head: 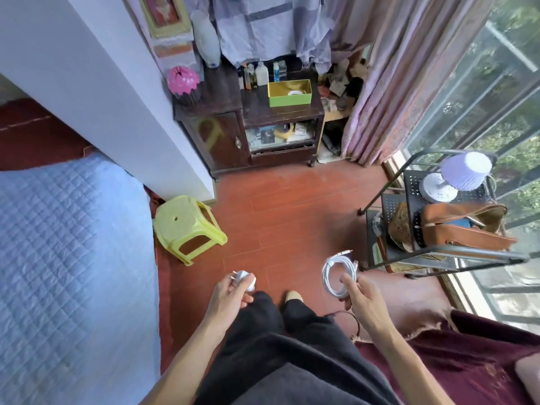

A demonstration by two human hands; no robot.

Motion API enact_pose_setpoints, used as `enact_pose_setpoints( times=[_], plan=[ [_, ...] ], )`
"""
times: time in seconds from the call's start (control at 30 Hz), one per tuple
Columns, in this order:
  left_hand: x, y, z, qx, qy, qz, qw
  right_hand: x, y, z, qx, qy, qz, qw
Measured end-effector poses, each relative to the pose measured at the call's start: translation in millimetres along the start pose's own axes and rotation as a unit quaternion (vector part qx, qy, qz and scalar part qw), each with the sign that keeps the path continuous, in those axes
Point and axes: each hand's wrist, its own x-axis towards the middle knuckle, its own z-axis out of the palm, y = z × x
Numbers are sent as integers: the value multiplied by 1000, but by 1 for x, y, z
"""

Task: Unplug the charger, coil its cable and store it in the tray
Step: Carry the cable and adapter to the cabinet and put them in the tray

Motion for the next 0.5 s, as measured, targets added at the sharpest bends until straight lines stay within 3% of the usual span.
enact_pose_setpoints(
  times=[0.5],
  plan=[
    [159,96,-41,-51,-7,-1,999,157,-124,62,-1,11,-18,1000]
  ],
)
